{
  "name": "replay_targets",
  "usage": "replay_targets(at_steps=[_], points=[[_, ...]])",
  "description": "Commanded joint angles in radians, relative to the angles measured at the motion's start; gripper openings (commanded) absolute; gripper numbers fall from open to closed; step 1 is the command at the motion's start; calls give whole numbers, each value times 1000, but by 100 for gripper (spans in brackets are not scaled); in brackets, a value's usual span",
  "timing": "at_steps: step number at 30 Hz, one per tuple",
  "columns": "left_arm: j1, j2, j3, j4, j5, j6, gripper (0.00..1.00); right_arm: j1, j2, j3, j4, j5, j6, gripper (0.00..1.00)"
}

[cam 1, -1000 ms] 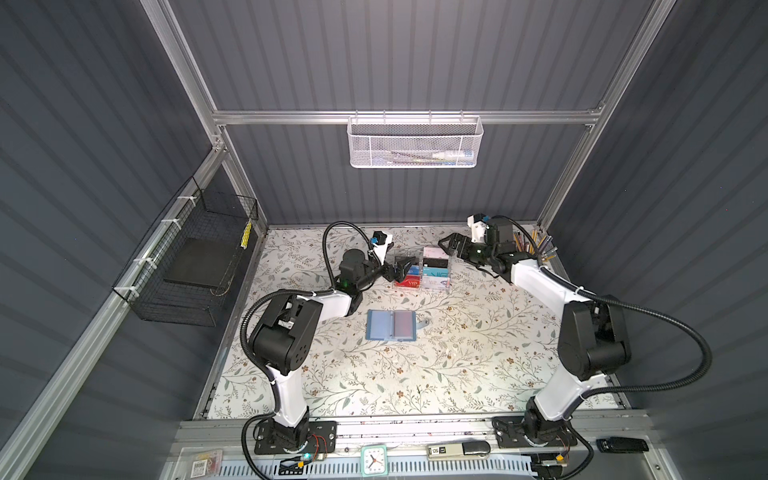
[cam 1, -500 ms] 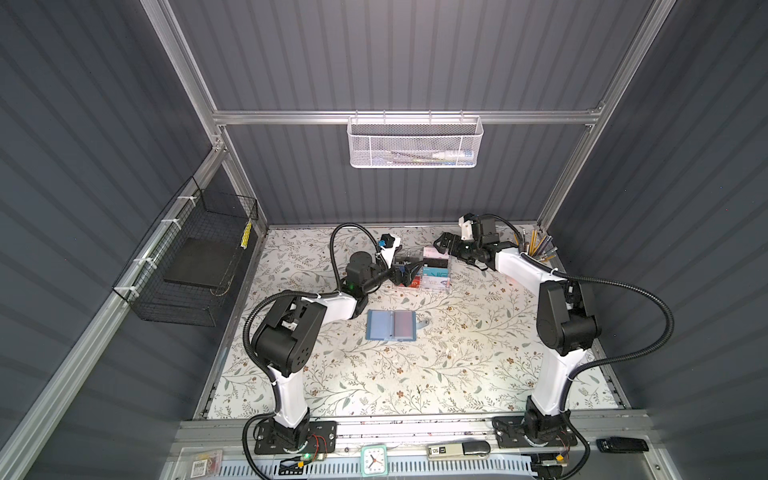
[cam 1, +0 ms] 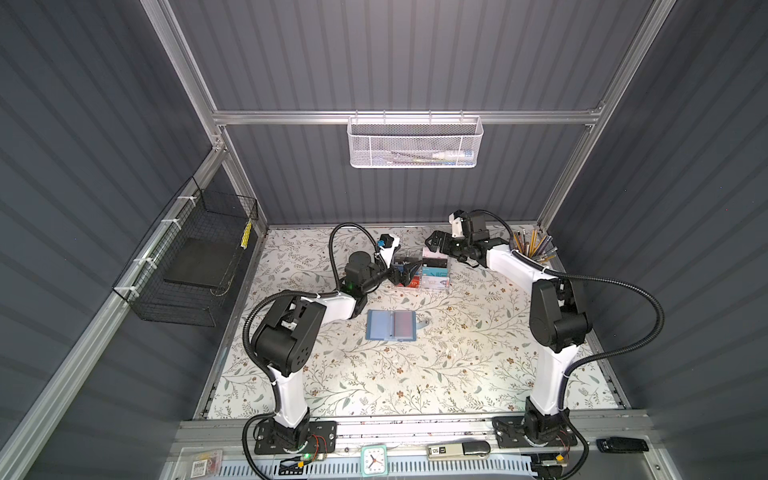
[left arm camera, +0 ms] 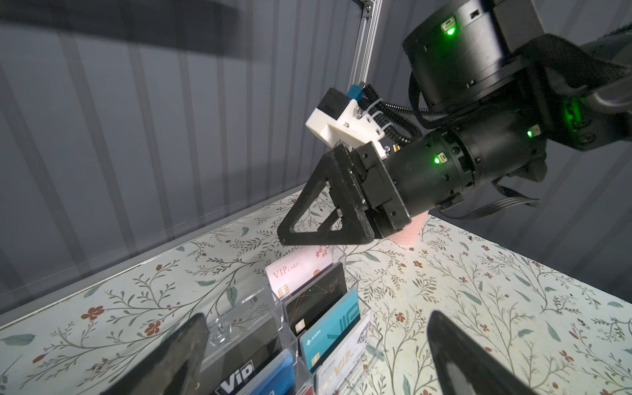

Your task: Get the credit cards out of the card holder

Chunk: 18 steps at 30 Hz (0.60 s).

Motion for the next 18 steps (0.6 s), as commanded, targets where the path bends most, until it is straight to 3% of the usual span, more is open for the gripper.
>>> replay_targets(at_steps=[1,18], points=[[-3,-24,-19,0,-9,26,100,5,17,25,-22,11,-12,99],[-3,-72,-8,-93,-52,31,100,8,-49,12,-53,33,-35,99]])
